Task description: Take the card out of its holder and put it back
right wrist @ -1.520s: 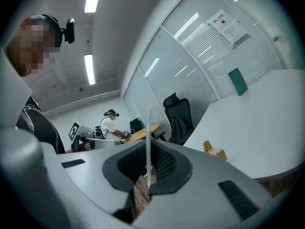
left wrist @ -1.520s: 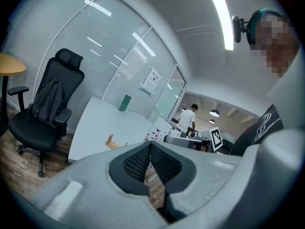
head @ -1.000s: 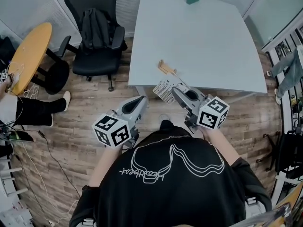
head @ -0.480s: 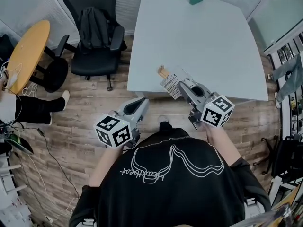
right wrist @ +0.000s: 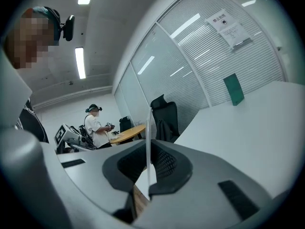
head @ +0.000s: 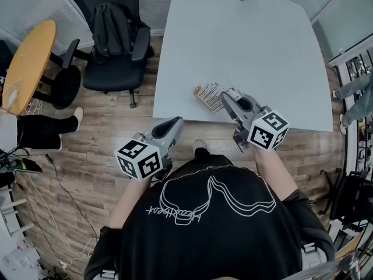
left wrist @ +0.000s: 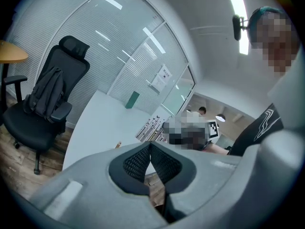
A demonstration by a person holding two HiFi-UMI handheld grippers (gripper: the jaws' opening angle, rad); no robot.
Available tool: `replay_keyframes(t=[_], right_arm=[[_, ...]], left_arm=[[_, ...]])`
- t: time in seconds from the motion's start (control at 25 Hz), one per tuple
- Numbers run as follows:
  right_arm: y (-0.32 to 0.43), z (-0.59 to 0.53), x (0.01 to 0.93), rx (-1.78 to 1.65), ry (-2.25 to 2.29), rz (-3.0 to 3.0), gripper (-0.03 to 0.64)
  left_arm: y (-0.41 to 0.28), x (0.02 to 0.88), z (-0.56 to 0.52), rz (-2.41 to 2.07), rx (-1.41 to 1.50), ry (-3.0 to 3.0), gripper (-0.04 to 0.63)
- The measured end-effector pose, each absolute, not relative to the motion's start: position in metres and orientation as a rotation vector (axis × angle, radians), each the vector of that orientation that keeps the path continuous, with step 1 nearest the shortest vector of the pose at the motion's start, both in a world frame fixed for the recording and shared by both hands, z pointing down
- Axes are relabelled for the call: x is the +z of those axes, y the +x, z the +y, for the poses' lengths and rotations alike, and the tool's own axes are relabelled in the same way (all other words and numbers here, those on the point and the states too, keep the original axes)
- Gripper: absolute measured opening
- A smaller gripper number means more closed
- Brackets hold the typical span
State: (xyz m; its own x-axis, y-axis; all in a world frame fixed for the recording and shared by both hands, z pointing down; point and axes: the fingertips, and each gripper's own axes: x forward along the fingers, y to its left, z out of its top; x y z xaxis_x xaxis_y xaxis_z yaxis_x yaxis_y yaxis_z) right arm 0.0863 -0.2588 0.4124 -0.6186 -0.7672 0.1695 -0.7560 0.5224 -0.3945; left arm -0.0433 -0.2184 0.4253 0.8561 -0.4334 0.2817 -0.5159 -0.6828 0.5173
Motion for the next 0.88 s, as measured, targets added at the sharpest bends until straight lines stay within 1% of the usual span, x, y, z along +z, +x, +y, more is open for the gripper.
replay_keyframes(t=[0.36, 0.6, 0.88], right_arm=[[0.096, -0.296, 0.441, -0.644, -1.428, 2.808, 0.023], [0.096, -0.306, 0.463, -0.699, -1.429, 2.834, 0.023], [0.094, -0.312, 0.481, -0.661, -1.461, 2.91, 0.023]], left_arm=[[-0.036, 0.441, -0.244, -0.706, 0.211, 2.381, 0.012], [-0.036, 0.447, -0.257, -0.714, 0.218, 2.362, 0.012], [-0.037, 0.457, -0.266, -0.738, 0.222, 2.333, 0.012]])
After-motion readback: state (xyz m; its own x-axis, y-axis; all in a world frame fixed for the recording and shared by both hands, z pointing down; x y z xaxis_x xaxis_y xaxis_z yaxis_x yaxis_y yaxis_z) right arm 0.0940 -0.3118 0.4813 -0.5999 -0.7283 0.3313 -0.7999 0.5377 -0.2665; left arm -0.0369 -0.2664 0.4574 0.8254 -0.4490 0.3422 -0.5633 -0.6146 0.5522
